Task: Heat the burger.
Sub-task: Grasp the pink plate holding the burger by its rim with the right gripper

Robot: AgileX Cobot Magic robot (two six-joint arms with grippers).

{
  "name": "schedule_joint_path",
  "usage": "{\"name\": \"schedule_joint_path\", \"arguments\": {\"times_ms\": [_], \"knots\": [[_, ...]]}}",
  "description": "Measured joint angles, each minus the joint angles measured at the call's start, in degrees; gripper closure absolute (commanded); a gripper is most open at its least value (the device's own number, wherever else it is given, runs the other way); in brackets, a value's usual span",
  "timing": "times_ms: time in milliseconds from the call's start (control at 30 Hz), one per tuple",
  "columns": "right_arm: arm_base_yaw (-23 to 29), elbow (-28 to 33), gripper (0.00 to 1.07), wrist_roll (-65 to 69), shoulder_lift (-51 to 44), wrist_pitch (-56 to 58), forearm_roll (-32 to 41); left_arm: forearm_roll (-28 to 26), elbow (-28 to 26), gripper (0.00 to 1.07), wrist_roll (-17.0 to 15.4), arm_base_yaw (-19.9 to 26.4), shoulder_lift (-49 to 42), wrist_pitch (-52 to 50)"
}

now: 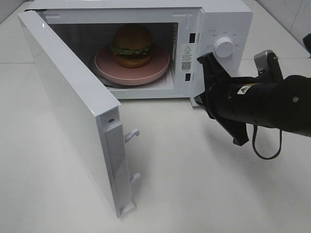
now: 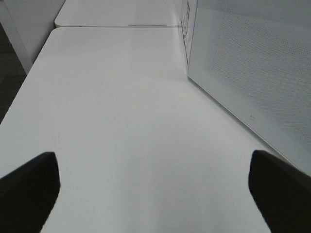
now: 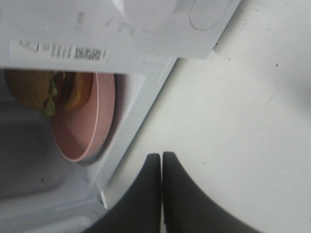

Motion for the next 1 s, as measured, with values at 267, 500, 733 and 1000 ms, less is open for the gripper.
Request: {"name": "schedule_joint_path", "arguments": {"times_ms": [267,500,733,1000], "knots": [[0.0,0.0,1.07,-15.9,-4.4,14.7,-6.3,0.0,0.0,0.09,0.0,0.0,0.0,0.0],[0.0,-0.1,1.06,-21.7,-7.0,26.2,-12.8,0.0,0.0,0.09,0.0,0.0,0.0,0.0],[0.0,-3.9,1.06,-24.1,-8.4,39.8,-24.7,0.0,0.0,0.09,0.0,0.0,0.0,0.0],[0.0,-9.6,1.05,-30.1,-8.4,55.7,-39.2,0.0,0.0,0.09,0.0,0.0,0.0,0.0]]}}
